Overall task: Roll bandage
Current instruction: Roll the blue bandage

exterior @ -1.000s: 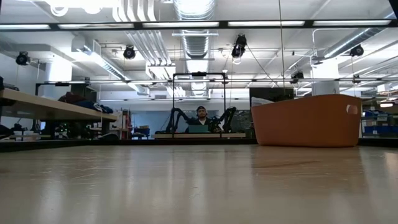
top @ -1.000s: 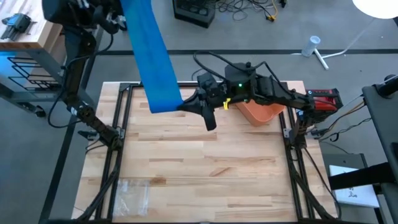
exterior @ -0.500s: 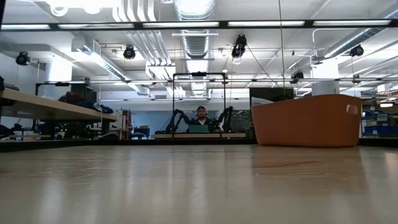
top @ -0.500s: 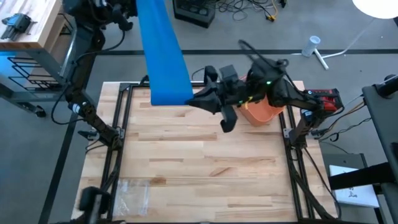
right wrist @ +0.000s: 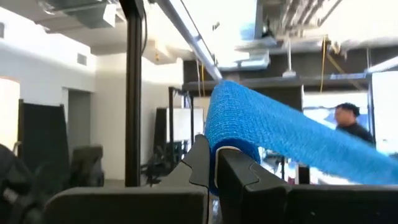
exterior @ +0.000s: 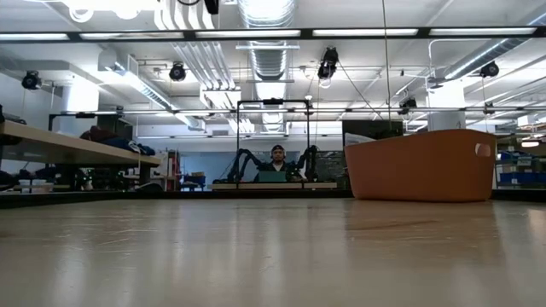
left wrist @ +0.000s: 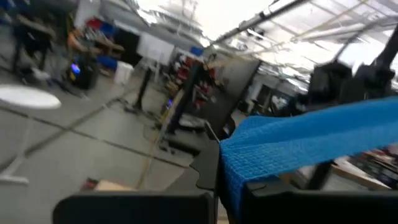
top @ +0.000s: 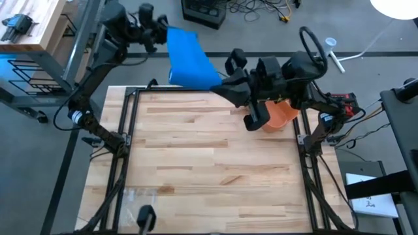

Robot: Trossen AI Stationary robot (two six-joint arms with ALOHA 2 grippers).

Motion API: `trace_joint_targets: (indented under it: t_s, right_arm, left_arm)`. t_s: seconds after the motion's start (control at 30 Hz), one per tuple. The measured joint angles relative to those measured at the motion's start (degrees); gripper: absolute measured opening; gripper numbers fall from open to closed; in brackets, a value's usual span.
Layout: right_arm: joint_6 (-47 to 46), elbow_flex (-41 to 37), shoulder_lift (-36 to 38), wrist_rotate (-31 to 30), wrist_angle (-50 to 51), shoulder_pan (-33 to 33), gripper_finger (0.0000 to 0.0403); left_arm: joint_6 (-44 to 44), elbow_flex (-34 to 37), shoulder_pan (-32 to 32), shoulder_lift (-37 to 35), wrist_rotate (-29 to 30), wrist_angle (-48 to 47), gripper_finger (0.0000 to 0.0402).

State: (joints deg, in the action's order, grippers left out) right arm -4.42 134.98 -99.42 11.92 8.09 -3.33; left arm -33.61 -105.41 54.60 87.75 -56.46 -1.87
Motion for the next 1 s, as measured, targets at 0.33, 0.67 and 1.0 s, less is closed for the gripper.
trace_joint_targets:
  t_s: [0.33, 0.67, 1.0]
  right_arm:
    - [7.8, 0.0, 1.8, -10.8, -1.2, 0.4, 0.0003]
    - [20.4, 0.0, 1.9, -22.1, 0.6, 1.5, 0.0003]
    - [21.1, 0.0, 1.8, -28.6, 6.3, 5.5, 0.0003]
  left_arm:
    - [1.1, 16.0, -3.6, -8.2, 0.0, 0.4, 0.0]
    - [0.2, 29.4, -6.6, -21.3, 1.9, 0.7, 0.0]
    - [-3.2, 39.3, -10.8, -36.8, 2.0, 0.6, 0.0]
